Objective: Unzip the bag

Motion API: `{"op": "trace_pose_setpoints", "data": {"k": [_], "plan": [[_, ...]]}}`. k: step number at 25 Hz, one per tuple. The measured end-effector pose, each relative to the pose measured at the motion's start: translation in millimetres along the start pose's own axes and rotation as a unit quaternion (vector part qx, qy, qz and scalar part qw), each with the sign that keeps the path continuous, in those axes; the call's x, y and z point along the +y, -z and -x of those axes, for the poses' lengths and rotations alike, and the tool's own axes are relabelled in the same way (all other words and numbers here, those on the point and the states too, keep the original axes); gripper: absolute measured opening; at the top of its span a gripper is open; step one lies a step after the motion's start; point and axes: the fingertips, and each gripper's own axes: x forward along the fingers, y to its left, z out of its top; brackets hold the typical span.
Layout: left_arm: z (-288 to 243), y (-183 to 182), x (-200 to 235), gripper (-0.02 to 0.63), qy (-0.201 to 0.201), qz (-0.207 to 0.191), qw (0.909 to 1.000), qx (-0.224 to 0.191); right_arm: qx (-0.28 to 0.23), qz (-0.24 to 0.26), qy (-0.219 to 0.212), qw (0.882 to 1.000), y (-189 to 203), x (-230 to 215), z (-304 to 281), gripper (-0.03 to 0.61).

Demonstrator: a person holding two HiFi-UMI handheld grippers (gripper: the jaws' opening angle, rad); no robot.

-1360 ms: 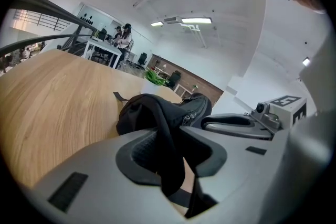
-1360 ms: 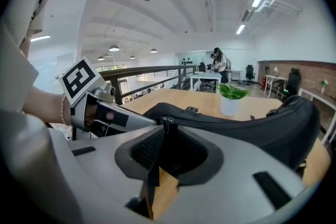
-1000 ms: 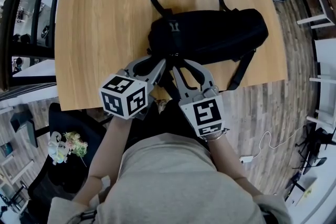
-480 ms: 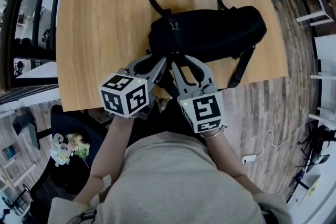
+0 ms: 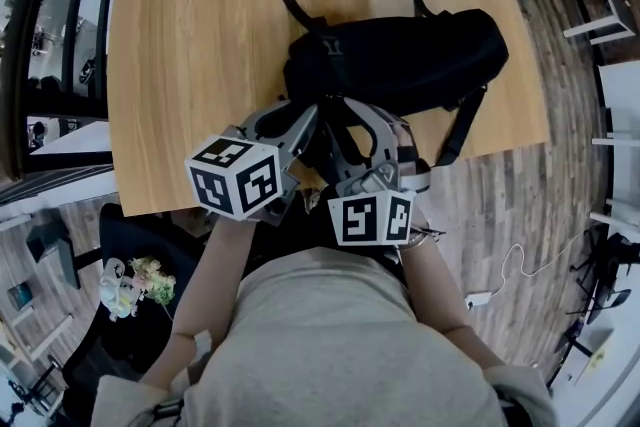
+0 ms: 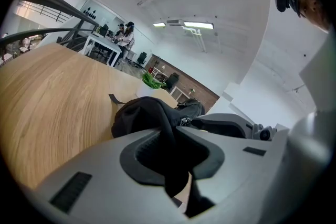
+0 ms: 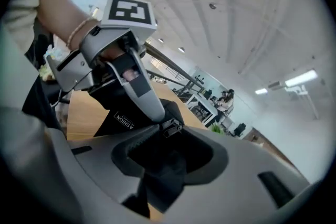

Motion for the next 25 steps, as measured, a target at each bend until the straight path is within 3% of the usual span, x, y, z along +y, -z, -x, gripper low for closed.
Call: {"op": "trace_pose_setpoints", "data": {"k": [3,6,16,25], "plan": [[-0.7,-0.4,1.5,0.075,0.003,0.003,1.0,0.001,0.001,0.05,0.004,0.999,0.3,0.4,-3.5,0.144],[-0.5,-0.8,1.8,0.074,0.004,0.008,1.0,0.001,0.001,0.068,0.002,0.998,0.3,-0.2,-7.4,0.167],[-2.8,-1.0,3.8,0.067,0.008,0.009,0.9999,0.006,0.001,0.099,-0.029,0.995,6.1,0.4,-20.2,0.166],[-2.6,-1.5,7.0,0.068,0.011,0.015,0.9998,0.001,0.004,0.093,0.001,0.996,6.8,-7.0,-11.5,0.14]]}}
